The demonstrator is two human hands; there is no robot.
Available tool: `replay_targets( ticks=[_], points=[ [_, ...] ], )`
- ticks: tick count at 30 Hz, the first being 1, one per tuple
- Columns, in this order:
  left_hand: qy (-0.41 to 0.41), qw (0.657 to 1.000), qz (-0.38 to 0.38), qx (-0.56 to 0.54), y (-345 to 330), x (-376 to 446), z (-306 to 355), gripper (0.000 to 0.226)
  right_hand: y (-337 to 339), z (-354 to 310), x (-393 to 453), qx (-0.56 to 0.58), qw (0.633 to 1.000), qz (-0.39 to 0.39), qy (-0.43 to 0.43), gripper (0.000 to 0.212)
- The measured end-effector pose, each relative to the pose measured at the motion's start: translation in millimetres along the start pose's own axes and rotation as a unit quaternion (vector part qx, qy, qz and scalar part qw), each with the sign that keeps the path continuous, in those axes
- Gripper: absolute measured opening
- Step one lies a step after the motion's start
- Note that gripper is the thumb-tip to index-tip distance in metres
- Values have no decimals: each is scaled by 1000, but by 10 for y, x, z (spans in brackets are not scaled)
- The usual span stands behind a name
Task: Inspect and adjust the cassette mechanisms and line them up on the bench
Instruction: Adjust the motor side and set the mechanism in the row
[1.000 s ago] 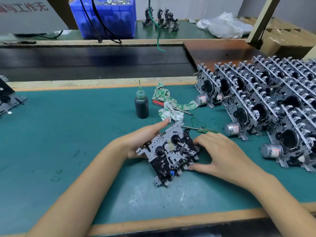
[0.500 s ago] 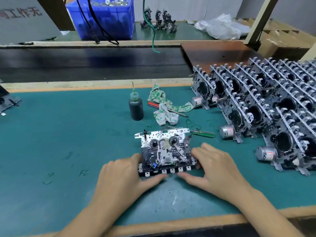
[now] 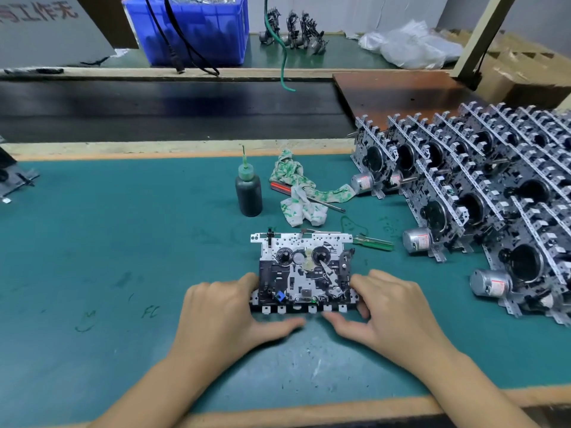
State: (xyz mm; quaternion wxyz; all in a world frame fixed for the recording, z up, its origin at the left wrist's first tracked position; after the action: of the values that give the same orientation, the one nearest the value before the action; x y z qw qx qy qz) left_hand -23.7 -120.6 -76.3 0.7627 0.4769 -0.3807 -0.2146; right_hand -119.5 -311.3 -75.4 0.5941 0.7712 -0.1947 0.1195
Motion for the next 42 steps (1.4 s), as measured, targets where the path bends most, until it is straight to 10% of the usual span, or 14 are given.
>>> replay_targets(
  ticks=[42],
  points=[
    [-96, 992, 34, -78, 8, 21, -76, 68, 20, 64, -17, 60, 997, -47, -10, 44]
  ],
)
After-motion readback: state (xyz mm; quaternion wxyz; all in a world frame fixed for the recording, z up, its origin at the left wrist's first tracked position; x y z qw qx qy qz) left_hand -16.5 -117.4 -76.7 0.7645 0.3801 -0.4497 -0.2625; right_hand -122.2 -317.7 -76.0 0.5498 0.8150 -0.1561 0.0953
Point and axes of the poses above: each hand's wrist, its own x-axis towards the middle knuckle, its own y-axis out of the back of the hand, z = x × y, the point moved 2 cm from there along x, towards the middle knuckle, and after that the axes turned 8 degrees about -y, right-handed, at the moved point
